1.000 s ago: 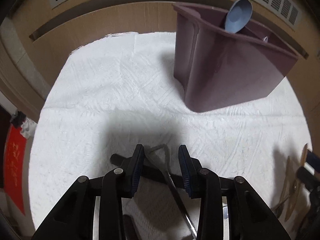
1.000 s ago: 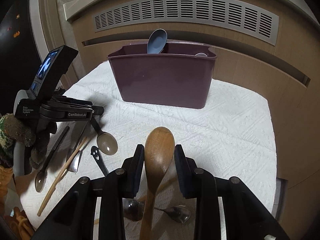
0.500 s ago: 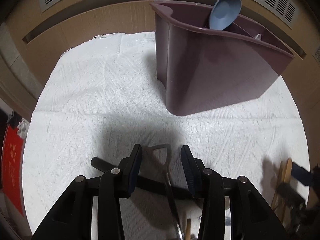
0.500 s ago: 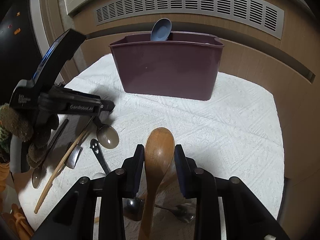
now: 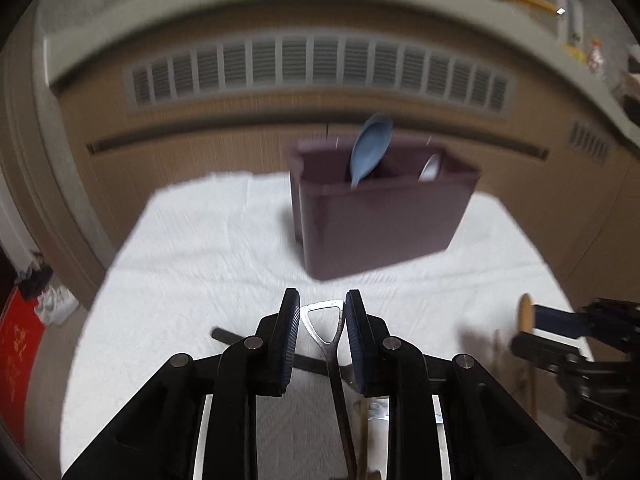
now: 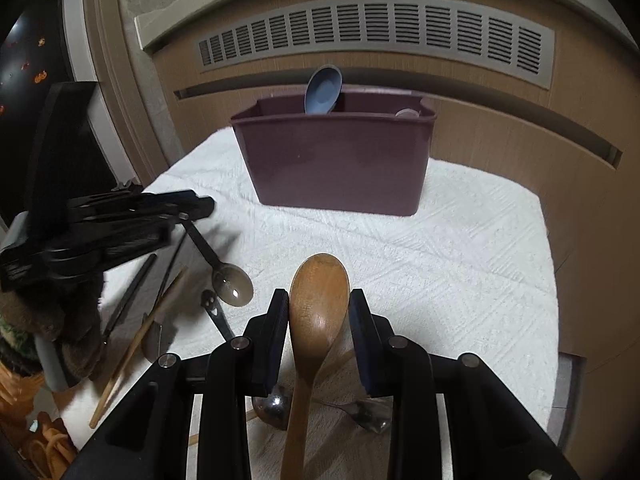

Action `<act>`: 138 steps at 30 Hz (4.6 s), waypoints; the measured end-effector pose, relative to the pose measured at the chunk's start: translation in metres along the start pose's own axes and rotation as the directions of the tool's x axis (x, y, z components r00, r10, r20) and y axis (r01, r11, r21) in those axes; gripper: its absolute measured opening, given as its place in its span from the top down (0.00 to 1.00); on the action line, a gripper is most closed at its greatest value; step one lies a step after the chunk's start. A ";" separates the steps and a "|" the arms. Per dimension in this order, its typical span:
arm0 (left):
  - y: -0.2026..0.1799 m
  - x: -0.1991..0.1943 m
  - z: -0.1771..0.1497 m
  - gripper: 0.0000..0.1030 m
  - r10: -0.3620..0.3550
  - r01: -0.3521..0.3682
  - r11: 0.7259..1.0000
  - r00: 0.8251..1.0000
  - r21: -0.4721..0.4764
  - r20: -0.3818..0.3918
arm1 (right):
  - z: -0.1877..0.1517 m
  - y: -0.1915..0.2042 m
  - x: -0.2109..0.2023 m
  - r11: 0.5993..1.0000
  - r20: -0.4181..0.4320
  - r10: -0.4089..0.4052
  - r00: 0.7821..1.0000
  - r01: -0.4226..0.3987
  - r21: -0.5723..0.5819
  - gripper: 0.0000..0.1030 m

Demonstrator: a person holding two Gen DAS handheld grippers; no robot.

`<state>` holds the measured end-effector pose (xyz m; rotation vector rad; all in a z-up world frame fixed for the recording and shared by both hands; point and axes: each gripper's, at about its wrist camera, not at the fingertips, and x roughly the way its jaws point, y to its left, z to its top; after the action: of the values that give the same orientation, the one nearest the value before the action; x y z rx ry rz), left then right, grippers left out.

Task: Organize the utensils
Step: 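Lift both utensils and drop them into the maroon caddy, opening both grippers, then grasp the small metal smiley-face spoon with the right gripper, then grasp the white-ball-handled metal spoon with the left gripper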

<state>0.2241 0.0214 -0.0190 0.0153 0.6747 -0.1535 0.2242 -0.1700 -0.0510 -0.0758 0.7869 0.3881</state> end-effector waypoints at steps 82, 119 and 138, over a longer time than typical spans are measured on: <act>0.064 0.013 0.011 0.48 -0.168 0.167 0.986 0.977 -0.020 -0.133 | 0.051 0.044 0.006 0.985 -0.039 -0.015 0.999 0.008 -0.173 0.64; -0.028 0.013 -0.054 0.47 -0.358 0.436 0.886 0.858 0.155 -0.369 | 0.009 -0.014 0.009 0.999 -0.203 -0.015 0.979 0.009 -0.032 0.91; -0.013 0.044 -0.037 0.47 -0.084 0.153 0.979 0.906 0.136 -0.415 | -0.017 -0.052 0.004 0.996 -0.204 -0.022 0.979 0.040 0.085 0.91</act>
<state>0.2331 0.0049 -0.0750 0.1712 1.0810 -0.3304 0.2344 -0.2202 -0.0693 -0.0449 1.0028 0.3180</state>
